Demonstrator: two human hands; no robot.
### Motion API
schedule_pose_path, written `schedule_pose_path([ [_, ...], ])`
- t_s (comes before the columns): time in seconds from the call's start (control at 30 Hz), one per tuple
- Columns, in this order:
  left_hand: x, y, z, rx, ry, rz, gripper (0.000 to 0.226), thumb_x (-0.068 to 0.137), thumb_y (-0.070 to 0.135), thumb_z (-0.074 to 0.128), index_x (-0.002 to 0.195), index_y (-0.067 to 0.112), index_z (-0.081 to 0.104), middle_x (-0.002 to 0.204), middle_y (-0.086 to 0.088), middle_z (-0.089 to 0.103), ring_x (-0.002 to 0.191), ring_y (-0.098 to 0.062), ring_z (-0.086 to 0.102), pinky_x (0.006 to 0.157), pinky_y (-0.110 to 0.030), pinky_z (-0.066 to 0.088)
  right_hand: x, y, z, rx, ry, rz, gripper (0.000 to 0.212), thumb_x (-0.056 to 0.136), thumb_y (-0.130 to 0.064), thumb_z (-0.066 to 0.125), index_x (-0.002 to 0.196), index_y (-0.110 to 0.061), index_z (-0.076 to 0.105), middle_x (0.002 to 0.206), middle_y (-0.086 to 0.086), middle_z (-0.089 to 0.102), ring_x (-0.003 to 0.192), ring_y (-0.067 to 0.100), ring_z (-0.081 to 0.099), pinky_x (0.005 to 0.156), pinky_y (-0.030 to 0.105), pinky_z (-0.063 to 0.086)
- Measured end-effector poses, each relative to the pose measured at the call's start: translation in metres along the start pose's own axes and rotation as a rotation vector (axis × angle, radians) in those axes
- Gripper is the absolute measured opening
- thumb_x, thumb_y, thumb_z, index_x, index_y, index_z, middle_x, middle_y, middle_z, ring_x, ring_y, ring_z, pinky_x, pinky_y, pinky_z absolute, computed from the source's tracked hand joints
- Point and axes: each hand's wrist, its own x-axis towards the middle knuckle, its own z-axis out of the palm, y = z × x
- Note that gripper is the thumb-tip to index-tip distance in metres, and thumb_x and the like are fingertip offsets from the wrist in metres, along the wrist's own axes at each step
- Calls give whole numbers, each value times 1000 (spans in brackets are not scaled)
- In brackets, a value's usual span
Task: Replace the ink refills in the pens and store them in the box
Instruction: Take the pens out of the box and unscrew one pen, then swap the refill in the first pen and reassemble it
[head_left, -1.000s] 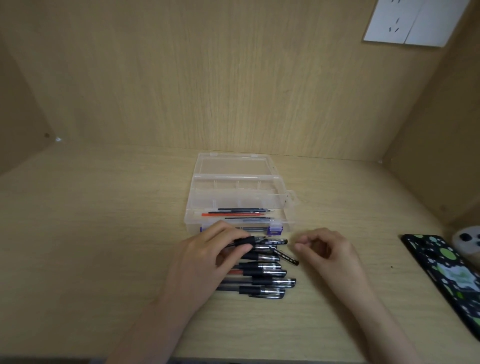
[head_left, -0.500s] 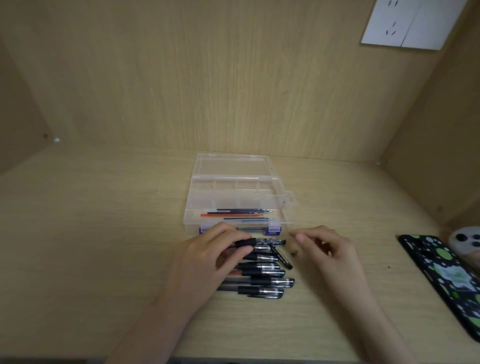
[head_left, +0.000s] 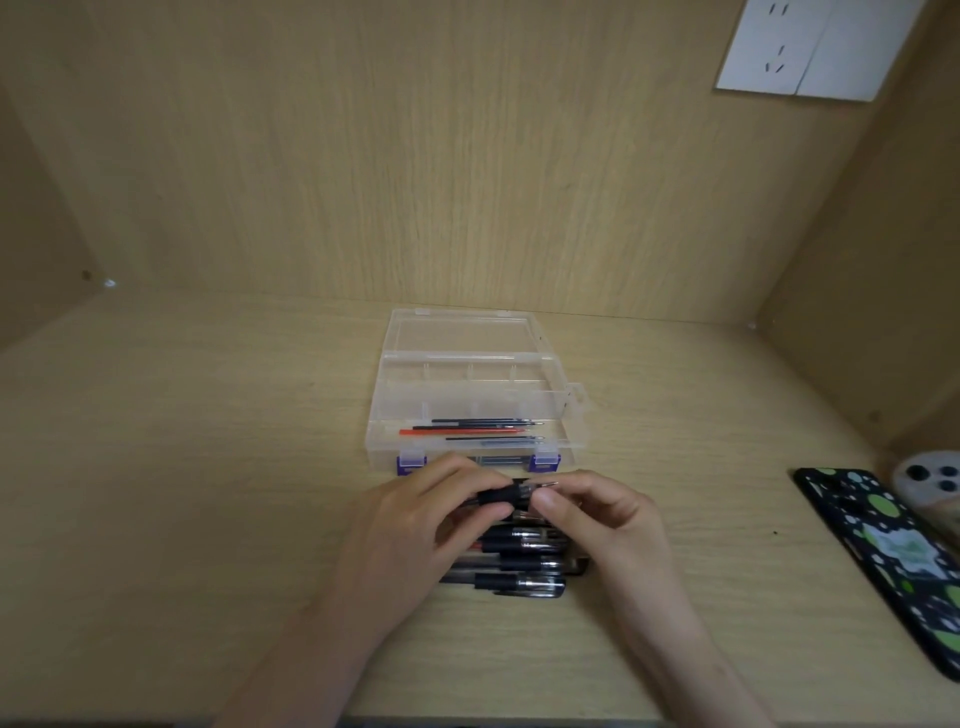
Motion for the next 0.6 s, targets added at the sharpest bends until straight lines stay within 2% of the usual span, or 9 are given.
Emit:
schedule_pose_path([
  [0.1,1,2,0,-5,-1,-4,25,93,39,49,104,23,63,94,15,60,79,0,59,62,-22,50,-1,1,0,34,29,-23,13,65,-19,83,74,-13,75,74,6,72,69,13,64,66,19,51],
  [0.17,1,1,-1,-10,-1,-22,26,92,39,49,105,22,64,93,15,61,78,2,58,63,-19,50,-1,-1,-2,146,77,-13,27,59,-31,84,77,-14,73,78,6,71,70,15,63,67,23,51],
  [0.2,0,0,-2,-14,4,-32,26,92,38,50,104,21,65,93,16,61,76,3,58,62,-18,50,1,-5,-6,208,114,-10,27,62,-32,82,79,-15,71,79,6,70,70,15,61,67,25,49],
  [0.3,0,-1,-3,-24,0,-54,25,91,38,51,104,22,65,92,17,60,73,3,58,60,-18,49,17,-26,-27,209,250,-88,13,83,-23,63,87,-10,61,83,10,66,65,13,56,57,21,40],
  [0.4,0,0,-2,4,-14,-31,23,92,39,48,104,26,63,92,17,60,70,5,56,58,-14,48,39,-49,-54,151,321,-95,13,92,-15,50,83,-6,52,72,11,57,53,11,51,45,18,36],
  [0.47,0,0,-2,-4,-11,-33,21,92,39,48,104,27,61,93,17,59,70,5,56,57,-15,49,50,-53,-67,-30,319,-9,20,92,-14,51,73,-9,53,65,7,57,50,12,47,42,20,34],
  [0.6,0,-1,-2,4,-7,-33,19,91,38,50,105,29,59,93,17,59,71,5,55,57,-15,49,60,-34,-80,-667,327,121,15,89,-18,59,78,-9,63,60,5,59,46,13,49,45,23,36],
])
